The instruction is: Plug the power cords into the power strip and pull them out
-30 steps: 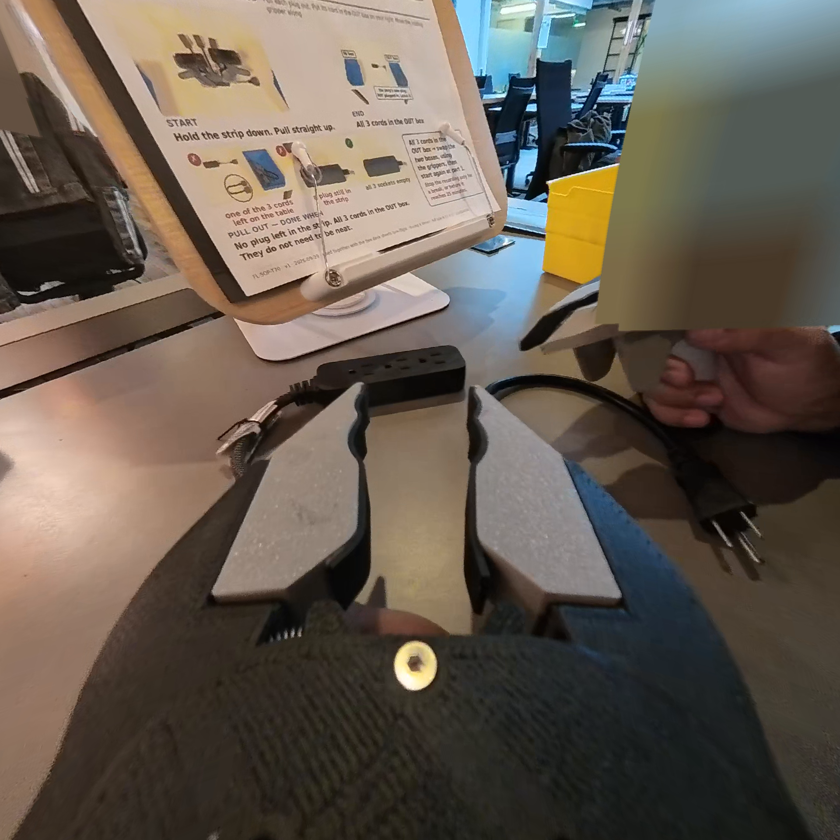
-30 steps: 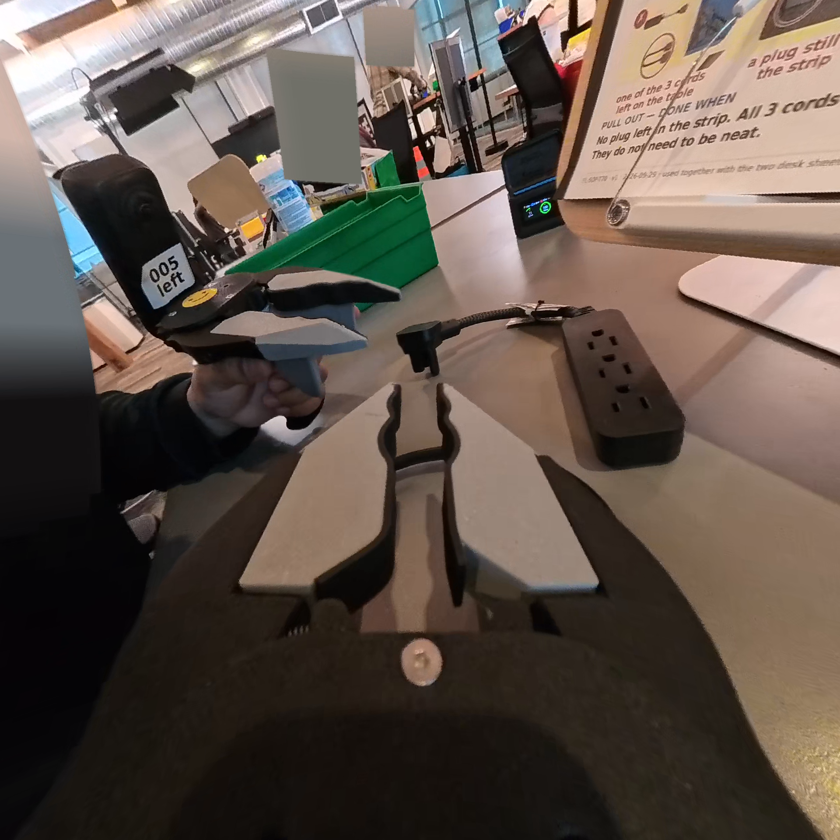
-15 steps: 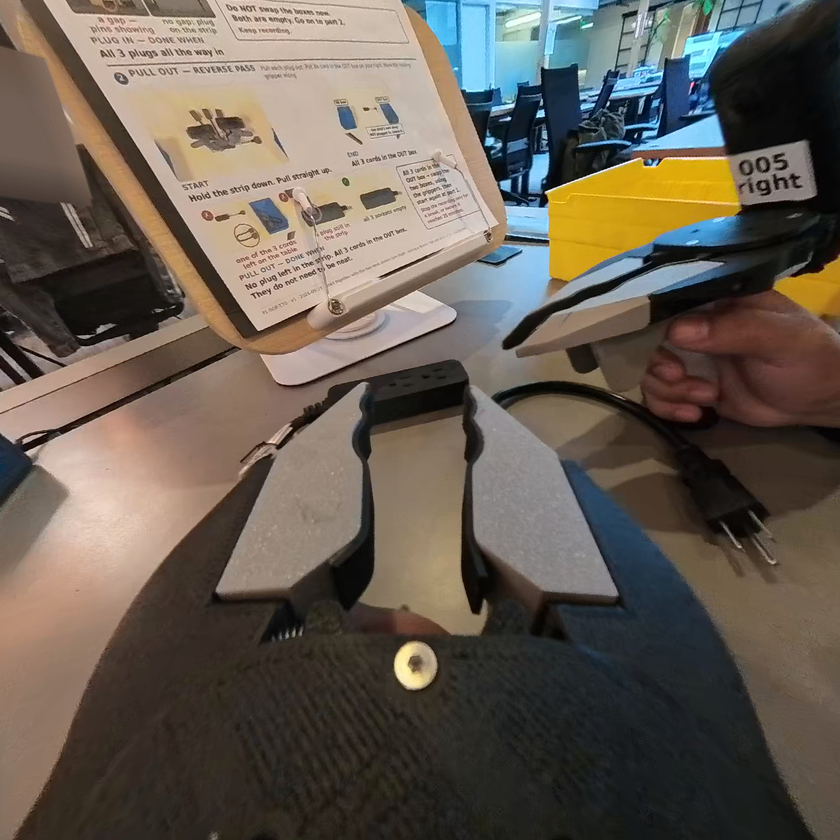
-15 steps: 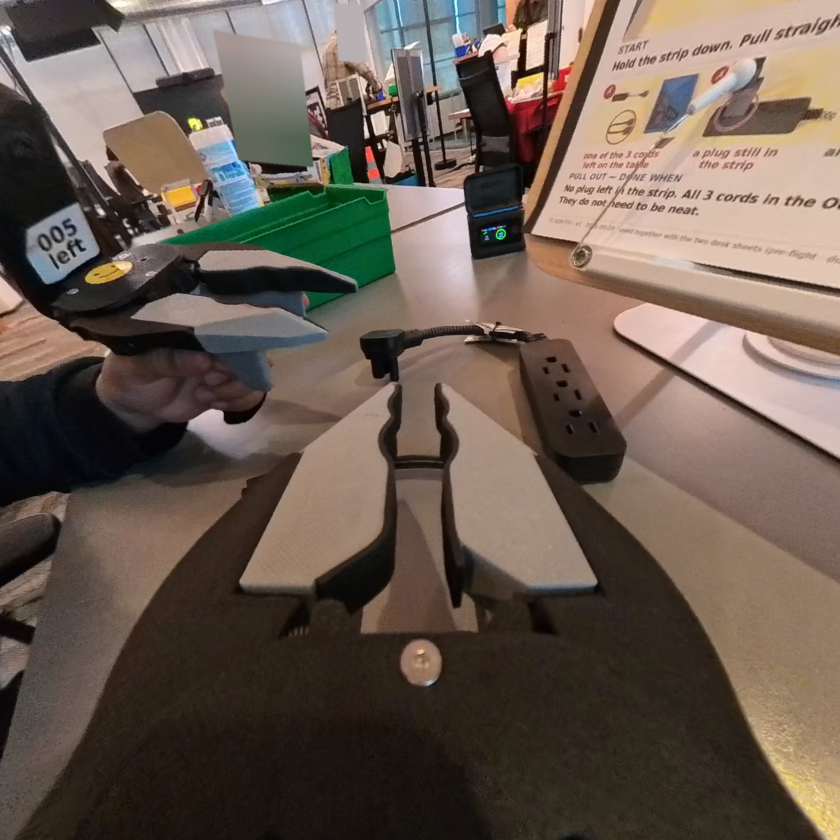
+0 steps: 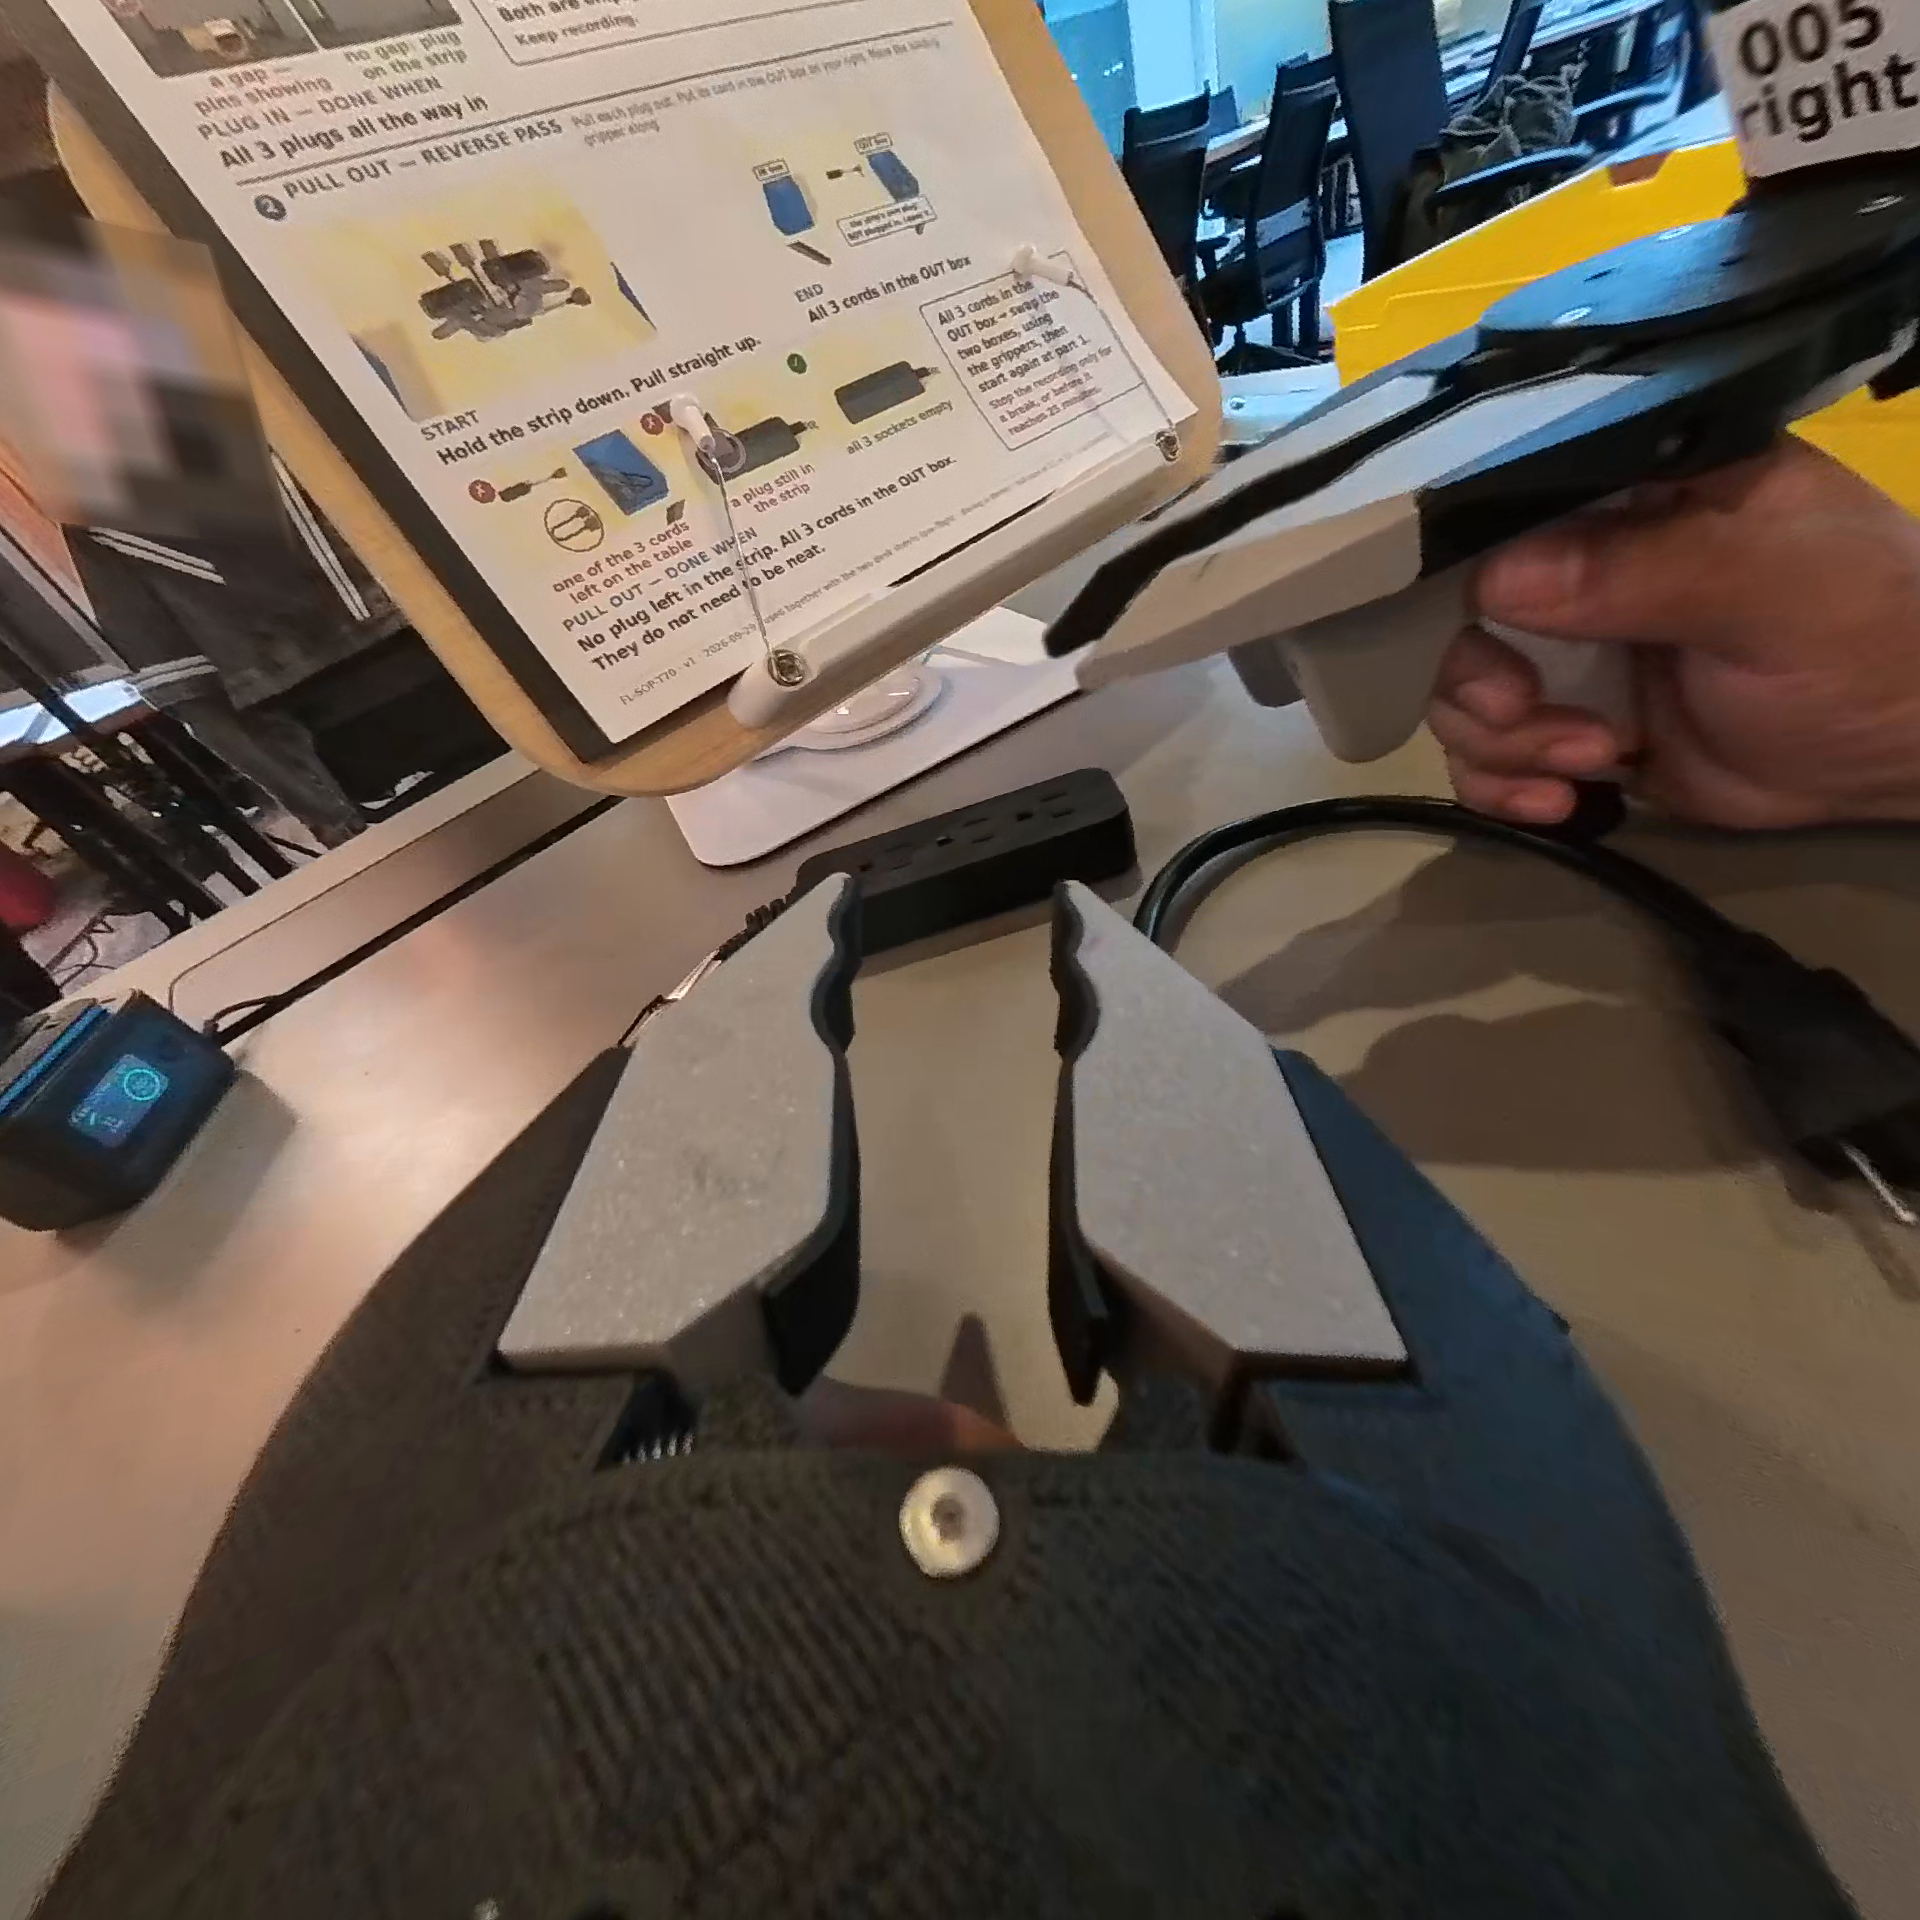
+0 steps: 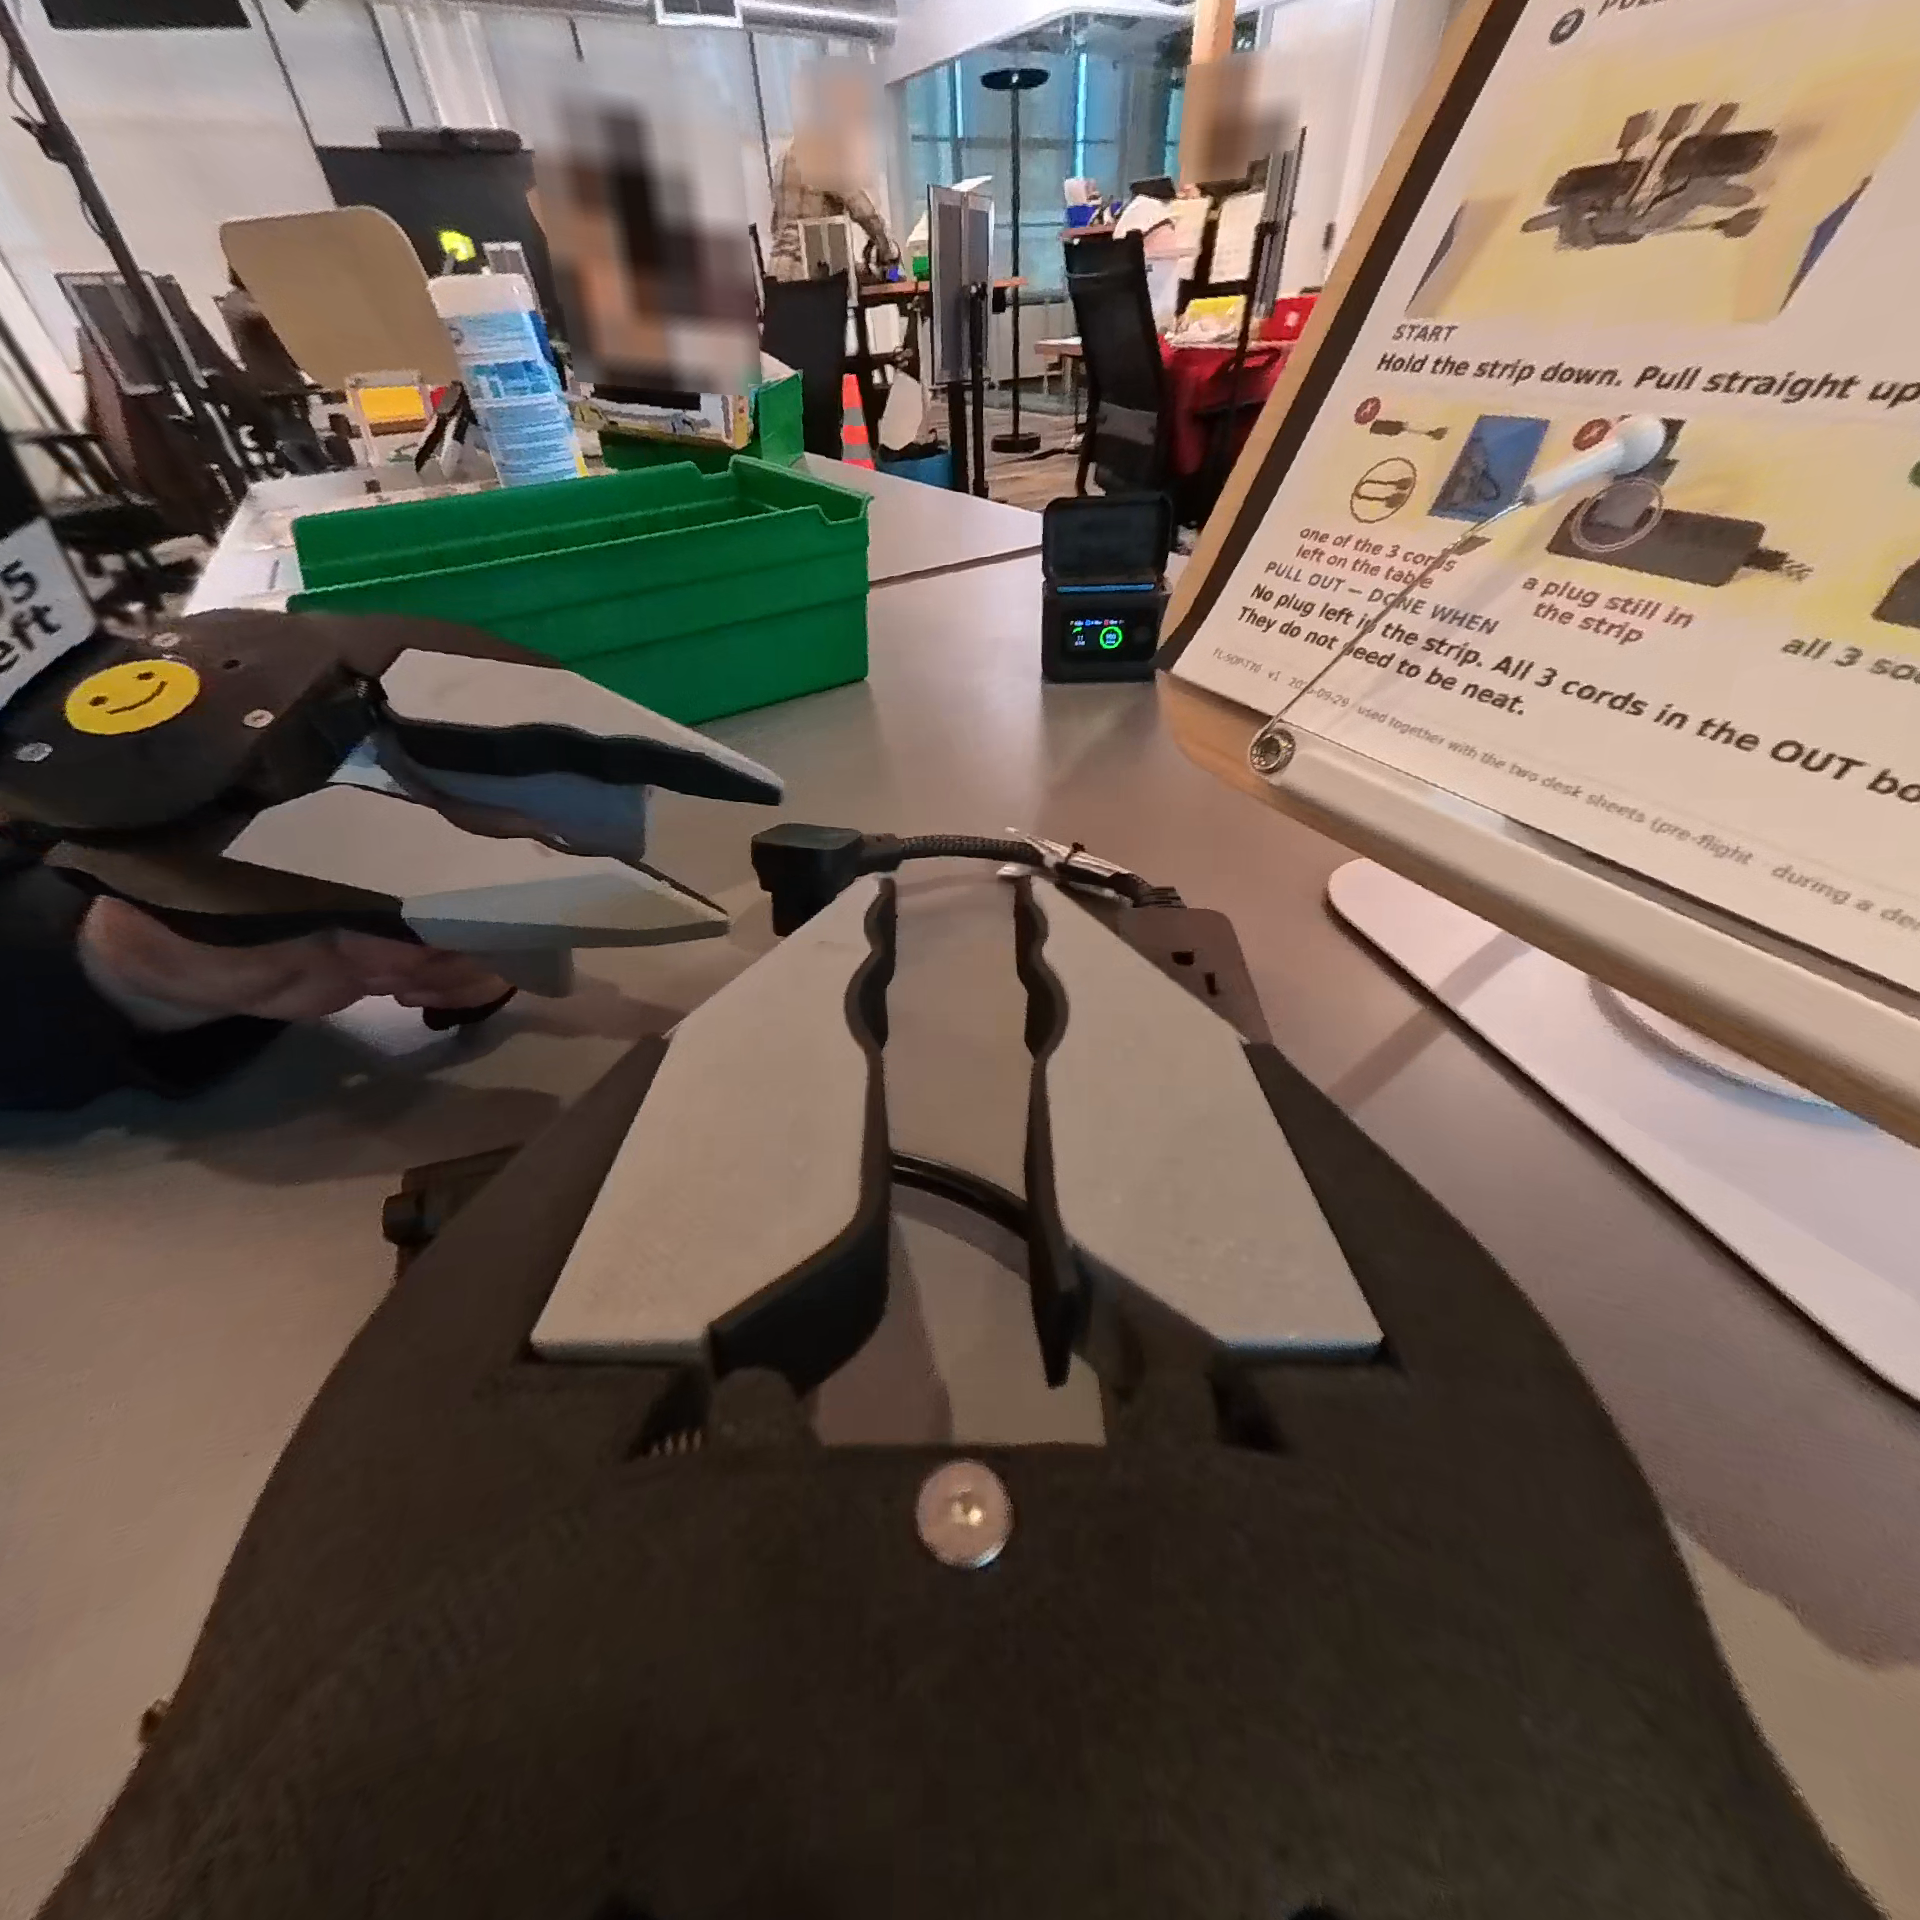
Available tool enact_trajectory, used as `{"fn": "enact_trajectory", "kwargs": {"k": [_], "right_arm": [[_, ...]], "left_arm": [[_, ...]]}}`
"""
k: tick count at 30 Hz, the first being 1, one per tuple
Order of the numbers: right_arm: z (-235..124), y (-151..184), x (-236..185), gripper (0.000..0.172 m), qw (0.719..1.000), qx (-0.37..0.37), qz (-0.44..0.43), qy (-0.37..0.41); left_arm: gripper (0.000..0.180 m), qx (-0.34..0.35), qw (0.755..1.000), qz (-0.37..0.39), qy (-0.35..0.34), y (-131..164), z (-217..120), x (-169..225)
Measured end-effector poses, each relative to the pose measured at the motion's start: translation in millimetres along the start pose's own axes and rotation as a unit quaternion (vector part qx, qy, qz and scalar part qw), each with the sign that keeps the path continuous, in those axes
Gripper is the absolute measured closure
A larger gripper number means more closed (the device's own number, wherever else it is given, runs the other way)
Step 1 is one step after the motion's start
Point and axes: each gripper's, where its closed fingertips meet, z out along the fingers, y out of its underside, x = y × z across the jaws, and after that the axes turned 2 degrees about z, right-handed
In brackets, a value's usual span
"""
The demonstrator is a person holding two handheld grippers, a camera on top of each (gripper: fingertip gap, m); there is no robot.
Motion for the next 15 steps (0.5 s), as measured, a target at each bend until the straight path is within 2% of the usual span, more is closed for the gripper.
{"fn": "enact_trajectory", "kwargs": {"k": [10,13,15], "right_arm": [[-4.8,9.6,-7.0,0.152,1.0,-0.026,0.005,-0.01],[-3.1,15.7,0.1,0.152,0.999,-0.048,0.007,0.007],[-1.7,23.0,12.3,0.146,0.997,-0.075,-0.004,0.035]], "left_arm": [[0.147,0.006,1.0,-0.019,0.018,-6.8,-3.8,2.9],[0.147,0.007,1.0,-0.021,0.02,-7.4,-4.7,0.1],[0.147,0.002,0.999,-0.029,0.02,-4.6,-4.4,-3.9]]}}
